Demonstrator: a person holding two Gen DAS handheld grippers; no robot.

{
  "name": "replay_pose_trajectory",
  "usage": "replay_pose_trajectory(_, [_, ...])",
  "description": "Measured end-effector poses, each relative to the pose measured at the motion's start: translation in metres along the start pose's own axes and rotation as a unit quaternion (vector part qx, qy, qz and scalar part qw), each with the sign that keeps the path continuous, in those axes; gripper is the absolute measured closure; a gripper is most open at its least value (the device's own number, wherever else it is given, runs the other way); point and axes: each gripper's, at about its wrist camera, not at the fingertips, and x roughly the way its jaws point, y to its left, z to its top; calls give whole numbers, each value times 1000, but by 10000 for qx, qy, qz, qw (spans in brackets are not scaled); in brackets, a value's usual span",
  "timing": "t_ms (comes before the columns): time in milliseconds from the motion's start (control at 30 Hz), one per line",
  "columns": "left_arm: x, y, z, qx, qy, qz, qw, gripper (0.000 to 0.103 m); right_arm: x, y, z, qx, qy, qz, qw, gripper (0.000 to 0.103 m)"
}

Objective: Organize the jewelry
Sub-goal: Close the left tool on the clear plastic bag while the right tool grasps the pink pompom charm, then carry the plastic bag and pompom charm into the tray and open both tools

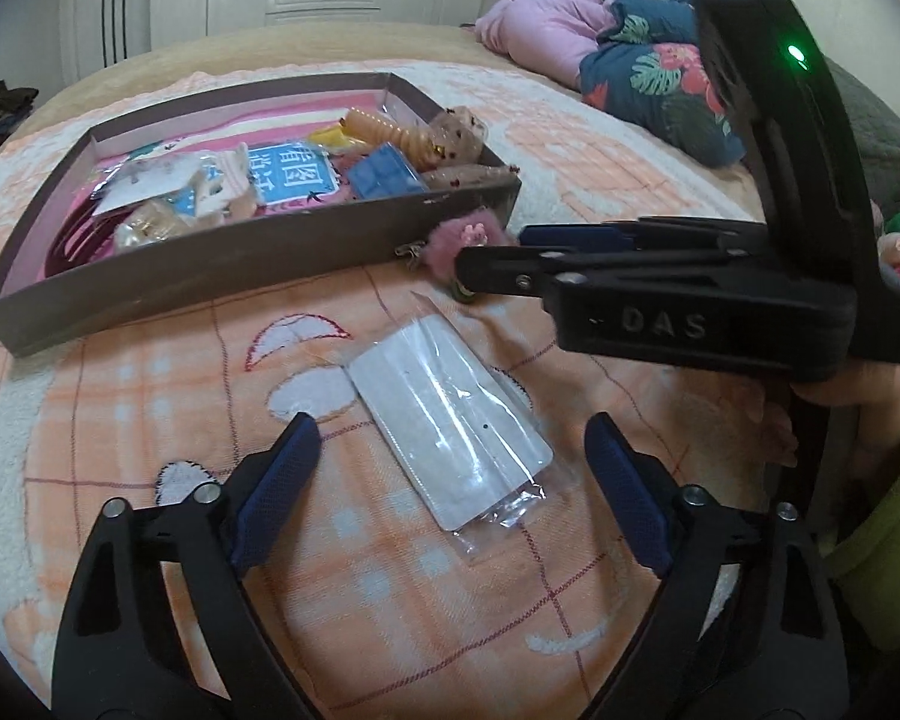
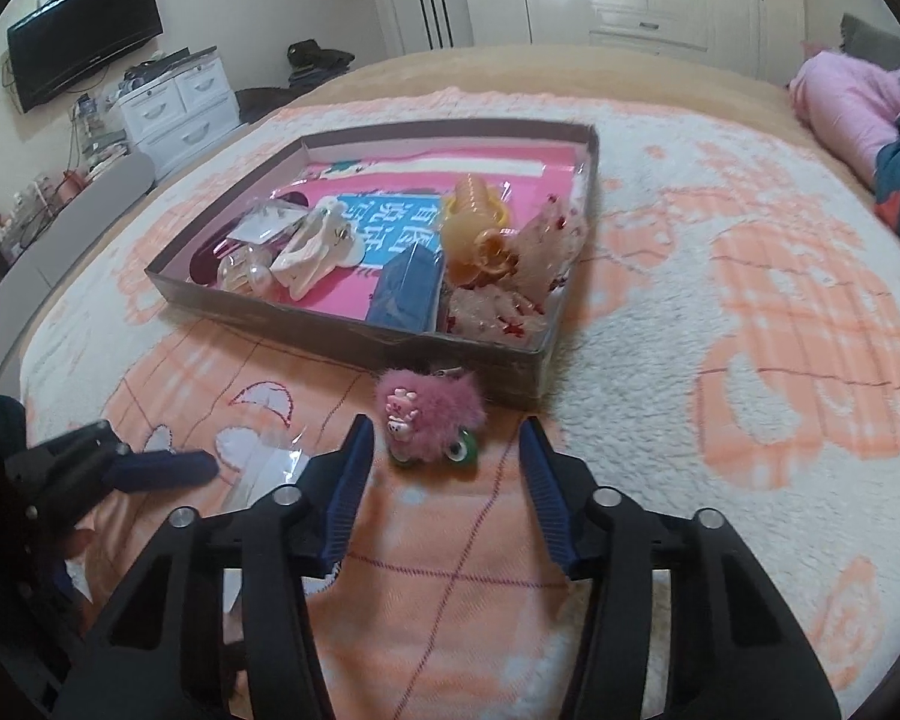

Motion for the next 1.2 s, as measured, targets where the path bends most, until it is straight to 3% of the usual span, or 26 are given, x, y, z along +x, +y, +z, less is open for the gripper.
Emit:
replay_pose_trajectory(133, [3,3,1,2,0,49,10000,36,6,-3,1,127,77,141,9998,68])
replay_pose_trajectory(200, [3,5,2,-6,-27,110,9999,56,7,-4,1,183,78,252,9995,76])
replay_pose_trajectory(233, [2,7,2,-3,-38,153,9999,59,6,-4,1,181,76,270,9994,77])
replay_pose_trajectory(500, [-12,21,2,-154,-132,67,9998,66,-6,4,-2,47,-118,256,9996,79])
replay_pose_trajectory(700, [-37,39,8,-367,-410,107,9984,67,-20,19,-9,-67,-270,330,9991,79])
replay_pose_trajectory(1000, [-66,81,24,-652,-939,624,9915,67,-32,40,3,-200,-546,452,9973,79])
replay_pose_trajectory(1200, [-70,107,32,-850,-1076,944,9861,67,-27,45,20,-155,-656,419,9968,79])
